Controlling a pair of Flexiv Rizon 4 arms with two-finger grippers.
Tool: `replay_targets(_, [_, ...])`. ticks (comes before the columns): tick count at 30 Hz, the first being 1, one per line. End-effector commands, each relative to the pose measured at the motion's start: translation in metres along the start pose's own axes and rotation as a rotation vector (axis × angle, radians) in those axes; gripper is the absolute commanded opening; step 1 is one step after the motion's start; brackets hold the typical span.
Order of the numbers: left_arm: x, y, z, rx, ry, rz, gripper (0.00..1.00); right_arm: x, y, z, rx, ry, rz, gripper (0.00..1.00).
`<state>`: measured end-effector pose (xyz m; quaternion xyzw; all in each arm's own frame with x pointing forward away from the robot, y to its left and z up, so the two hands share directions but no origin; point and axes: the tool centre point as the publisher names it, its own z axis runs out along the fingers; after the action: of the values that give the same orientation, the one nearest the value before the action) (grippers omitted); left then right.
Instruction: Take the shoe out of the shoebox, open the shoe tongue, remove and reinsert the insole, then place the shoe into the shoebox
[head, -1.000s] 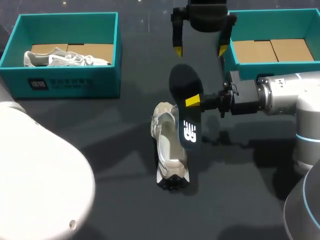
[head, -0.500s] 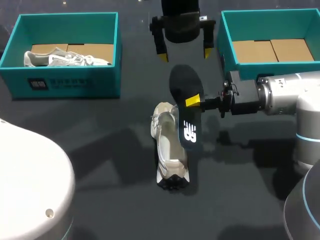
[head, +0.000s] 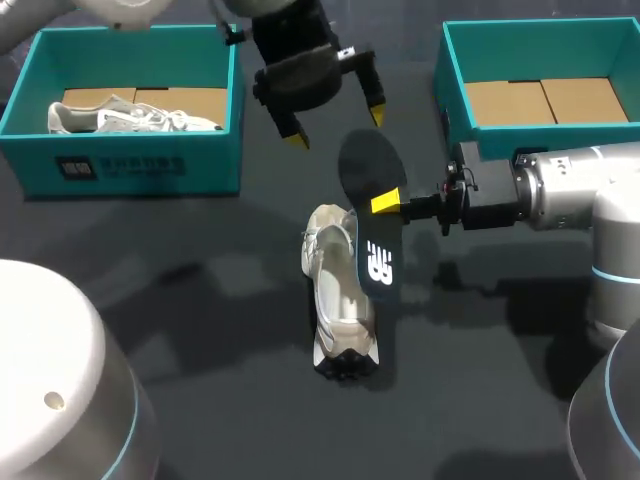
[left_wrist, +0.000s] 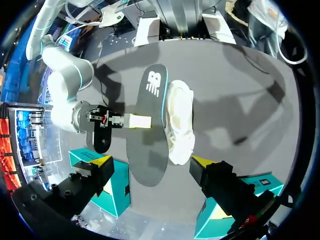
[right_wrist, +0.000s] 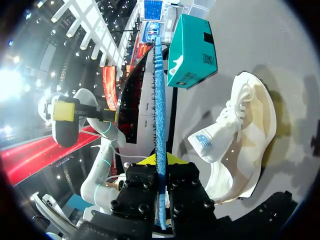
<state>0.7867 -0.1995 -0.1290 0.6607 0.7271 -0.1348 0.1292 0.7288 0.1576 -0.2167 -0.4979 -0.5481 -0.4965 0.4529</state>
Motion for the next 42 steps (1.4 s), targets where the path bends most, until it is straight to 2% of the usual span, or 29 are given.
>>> replay_targets(1, [0.009, 0.001, 0.008, -0.006, -0.281, 0.0, 1.0, 0.0, -0.001, 0.001, -0.002, -0.001, 0.0, 0.0])
replay_targets(4, [0.019, 0.0, 0.01, -0.032, -0.418, 0.012, 1.0, 0.0, -0.001, 0.001, -0.002, -0.001, 0.0, 0.0])
replay_targets(6, [0.025, 0.002, 0.013, -0.06, -0.45, -0.08, 1.0, 0.0, -0.001, 0.001, -0.002, -0.001, 0.0, 0.0])
replay_targets(21, [0.025, 0.002, 0.013, -0.06, -0.45, -0.08, 1.0, 0.0, -0.001, 0.001, -0.002, -0.001, 0.0, 0.0])
replay_targets(26, [0.039, 0.004, 0.024, 0.008, -0.626, -0.1, 1.0, 0.0, -0.001, 0.001, -0.002, -0.001, 0.0, 0.0])
replay_targets(29, [0.045, 0.004, 0.024, 0.051, -0.682, -0.099, 1.0, 0.0, -0.001, 0.001, -0.002, -0.001, 0.0, 0.0])
replay_targets(42, [0.045, 0.004, 0.024, 0.051, -0.682, -0.099, 1.0, 0.0, -0.001, 0.001, -0.002, -0.001, 0.0, 0.0])
